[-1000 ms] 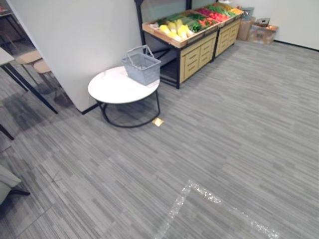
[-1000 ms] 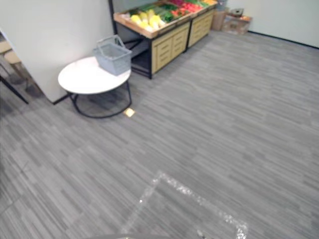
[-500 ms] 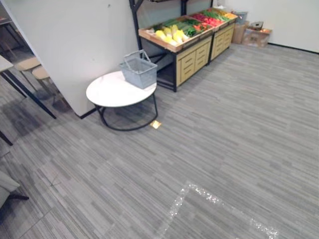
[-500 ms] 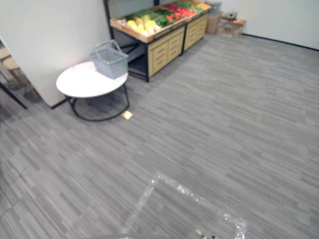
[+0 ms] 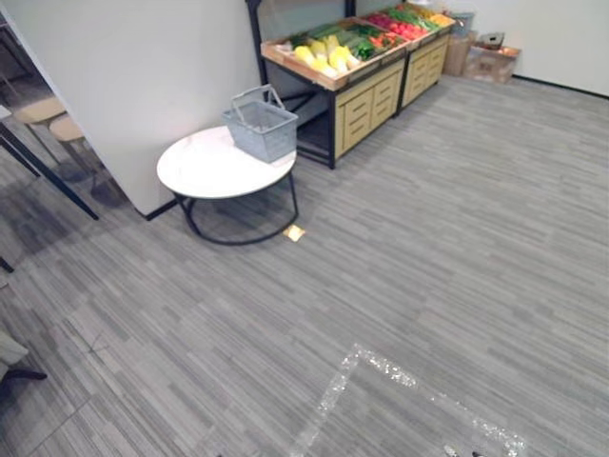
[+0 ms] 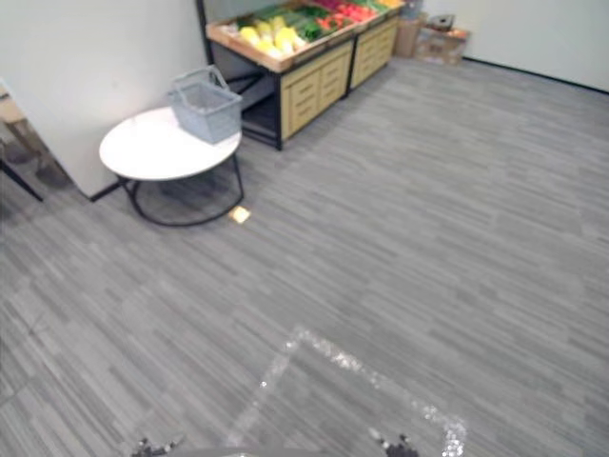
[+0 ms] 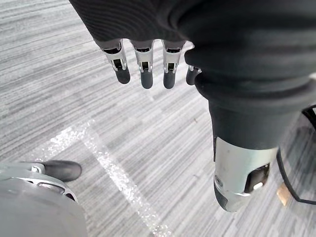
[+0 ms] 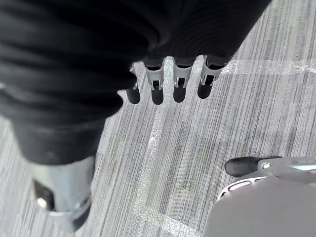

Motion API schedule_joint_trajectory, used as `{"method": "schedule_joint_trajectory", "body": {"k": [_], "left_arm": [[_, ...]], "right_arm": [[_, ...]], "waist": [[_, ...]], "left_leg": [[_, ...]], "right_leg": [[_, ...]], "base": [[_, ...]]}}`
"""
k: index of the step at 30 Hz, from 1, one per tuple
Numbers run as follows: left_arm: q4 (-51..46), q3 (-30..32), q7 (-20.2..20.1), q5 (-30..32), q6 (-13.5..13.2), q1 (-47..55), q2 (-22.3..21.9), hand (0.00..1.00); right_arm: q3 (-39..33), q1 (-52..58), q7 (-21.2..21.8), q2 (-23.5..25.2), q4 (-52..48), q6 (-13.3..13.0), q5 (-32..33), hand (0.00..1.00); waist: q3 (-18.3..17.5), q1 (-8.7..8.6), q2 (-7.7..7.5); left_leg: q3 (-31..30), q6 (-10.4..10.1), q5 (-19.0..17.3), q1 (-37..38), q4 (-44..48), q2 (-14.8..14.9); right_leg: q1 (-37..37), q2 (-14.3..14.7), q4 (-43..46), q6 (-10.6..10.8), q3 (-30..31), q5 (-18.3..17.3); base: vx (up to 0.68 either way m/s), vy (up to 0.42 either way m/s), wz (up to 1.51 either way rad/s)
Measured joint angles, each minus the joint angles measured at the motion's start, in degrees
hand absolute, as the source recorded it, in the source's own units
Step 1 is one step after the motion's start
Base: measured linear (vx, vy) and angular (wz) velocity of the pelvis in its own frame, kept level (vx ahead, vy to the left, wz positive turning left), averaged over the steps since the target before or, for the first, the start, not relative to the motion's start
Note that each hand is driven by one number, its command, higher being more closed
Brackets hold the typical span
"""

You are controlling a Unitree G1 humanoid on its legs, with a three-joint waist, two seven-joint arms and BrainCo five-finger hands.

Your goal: Pick vegetable in the basket

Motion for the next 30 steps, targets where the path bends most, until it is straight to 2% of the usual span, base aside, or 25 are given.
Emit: {"method": "schedule_joint_trajectory", "body": {"k": [5,8,9,11,12,13,14,15,16,17,20,21,22,24,26,27,28,29,30], "left_arm": [[-0.1,-1.6,-0.9,-2.3,0.0,0.0,0.1,0.0],[-1.5,-2.1,-2.3,-5.0,0.0,-1.0,0.2,0.0],[-2.5,-2.1,-2.6,-6.1,0.0,-1.6,0.4,0.0],[-3.1,-2.1,-3.3,-6.6,-0.1,-2.2,0.3,0.0],[-3.7,-2.1,-3.6,-6.7,0.0,-2.3,0.3,0.0],[-4.2,-2.1,-3.7,-6.7,0.0,-2.1,0.3,0.0],[-4.8,-1.9,-3.9,-6.7,0.0,-1.7,0.0,0.0],[-4.8,-1.2,-4.2,-6.8,0.1,-1.1,-0.6,0.0],[-4.9,-0.8,-4.2,-6.8,0.3,-0.8,-0.8,0.0],[-5.1,0.2,-4.2,-6.9,0.4,-0.5,-1.7,0.0],[-5.0,0.7,-4.1,-8.7,0.6,-0.5,-1.7,0.0],[-4.9,0.7,-4.0,-8.9,0.6,-0.4,-1.8,0.0],[-4.9,1.1,-3.9,-9.1,0.6,0.0,-2.4,0.0],[-4.4,2.6,-3.0,-9.1,0.6,1.0,-3.3,0.0],[-3.8,2.7,-2.5,-10.1,0.7,2.1,-3.8,0.0],[-3.3,2.6,-2.6,-10.7,0.7,2.6,-3.6,0.0],[-2.9,2.6,-2.6,-10.7,0.7,3.2,-2.4,0.0],[-2.8,2.5,-2.5,-10.7,0.7,3.1,-1.5,0.0],[-2.9,2.5,-2.4,-10.6,0.6,2.0,-0.8,0.0]], "right_arm": [[0.0,0.2,0.0,0.0,-1.0,0.1,-0.1,0.0],[0.2,-1.6,0.2,-0.5,-1.1,0.8,-2.7,0.0],[0.6,-2.8,0.2,-0.8,-1.1,1.1,-4.2,0.0],[2.1,-3.8,0.2,-1.7,-1.1,1.3,-4.5,0.0],[2.2,-4.1,0.2,-2.0,-1.1,1.3,-4.4,0.0],[2.2,-4.2,0.2,-2.1,-1.1,1.3,-4.4,0.0],[2.3,-4.3,0.2,-2.6,-1.1,1.3,-4.4,0.0],[2.8,-4.0,-0.1,-2.9,-1.1,1.3,-4.3,0.0],[3.1,-4.0,-0.1,-2.9,-1.1,1.4,-4.3,0.0],[3.9,-4.1,-0.2,-3.1,-1.4,1.4,-4.3,0.0],[4.0,-5.9,-0.2,-3.5,-1.7,1.4,-4.3,0.0],[4.3,-7.0,-0.3,-3.5,-1.8,1.4,-4.2,0.0],[4.5,-7.8,-0.4,-3.5,-2.6,1.3,-4.2,0.0],[5.7,-7.9,-0.8,-3.3,-4.3,1.0,-4.2,0.0],[6.6,-7.6,-0.8,-3.7,-4.4,1.0,-4.2,0.0],[6.6,-7.4,-0.8,-3.4,-4.1,1.0,-4.2,0.0],[6.7,-6.9,-0.5,-2.5,-3.3,1.1,-4.2,0.0],[6.6,-6.8,-0.4,-1.9,-3.3,1.1,-4.2,0.0],[6.5,-6.6,0.0,-1.4,-3.4,1.0,-4.2,0.0]], "waist": [[0.3,-0.05,0.42],[1.5,-0.02,0.55],[2.7,-0.01,0.27],[4.7,0.17,0.94],[5.9,0.14,1.19],[6.4,0.28,1.34],[7.6,0.58,1.53],[8.0,0.63,2.1],[8.1,0.71,2.24],[8.2,1.24,2.44],[8.3,2.72,1.96],[8.3,3.23,1.93],[8.3,3.32,1.96],[8.2,3.39,2.27],[7.7,3.8,3.02],[7.4,3.8,2.49],[5.6,4.46,-0.11],[4.5,4.54,-1.62],[3.5,4.2,-2.84]], "left_leg": [[0.2,-0.2,-0.1,-0.8,0.8,0.3],[0.2,-0.6,-0.6,-4.0,3.6,1.0],[0.2,-0.8,-2.2,-6.2,7.4,1.6],[0.2,-1.4,-5.6,-10.4,16.5,3.4],[0.0,-1.8,-6.2,-13.9,24.8,4.5],[-0.1,-1.7,-6.0,-15.9,29.2,5.1],[-0.4,-0.7,-4.8,-19.7,37.7,6.5],[-1.3,-0.1,-2.2,-22.6,44.7,7.3],[-1.9,0.1,-1.5,-23.6,47.6,7.3],[-3.0,-0.6,-2.6,-25.8,51.3,7.0],[-3.5,-1.1,-3.1,-28.3,42.9,5.5],[-3.4,-1.0,-1.7,-28.7,33.6,5.1],[-3.5,-1.2,1.4,-28.3,23.4,5.4],[-3.8,-2.3,4.9,-27.4,11.5,6.5],[-5.2,-2.4,5.3,-27.0,8.8,8.0],[-5.4,-2.5,9.7,-26.1,10.3,7.8],[-4.4,-1.6,10.3,-26.2,12.5,4.9],[-3.4,-0.6,8.8,-26.4,13.1,3.4],[-2.8,0.6,7.3,-26.1,13.5,1.4]], "right_leg": [[-0.7,0.1,0.4,0.0,0.2,0.0],[-4.7,-0.1,5.2,-1.3,0.2,-1.6],[-6.2,-0.1,7.4,-1.8,0.3,-2.5],[-7.2,0.2,9.3,-2.7,0.1,-4.6],[-7.0,0.1,9.9,-3.2,-0.1,-5.3],[-6.5,0.1,10.1,-3.4,-0.2,-5.5],[-5.3,0.2,10.2,-3.8,-0.6,-5.8],[-3.9,0.0,10.1,-4.1,-1.2,-6.1],[-3.1,-0.3,10.1,-4.0,-1.4,-6.6],[-1.5,-0.9,10.1,-3.5,-1.4,-7.3],[-1.2,-3.2,10.1,-2.5,-1.2,-8.0],[-1.4,-4.2,10.0,-1.8,-0.9,-8.4],[-1.3,-4.9,10.1,-0.8,-0.6,-9.0],[-0.4,-5.5,10.1,1.0,0.2,-10.5],[1.2,-5.7,10.1,2.9,1.6,-12.2],[3.1,-7.3,10.3,4.5,2.3,-13.9],[3.4,-10.4,11.2,4.9,3.5,-14.9],[2.8,-12.1,12.2,4.7,4.5,-14.6],[0.6,-14.1,16.1,4.9,6.0,-12.6]], "base": [[0.0,0.0,-0.01],[-0.04,-0.033,-0.01],[-0.1,-0.082,-0.03],[-0.1,-0.08,0.04],[-0.06,-0.049,0.12],[-0.06,-0.061,0.15],[0.02,-0.009,0.16],[0.04,0.021,0.2],[0.11,0.078,0.23],[0.12,0.079,0.15],[0.14,0.105,0.03],[0.24,0.194,-0.11],[0.23,0.188,-0.13],[0.34,0.267,-0.2],[0.45,0.359,-0.32],[0.5,0.383,-0.47],[0.63,0.39,-0.4],[0.64,0.331,-0.21],[0.65,0.324,0.03]]}}
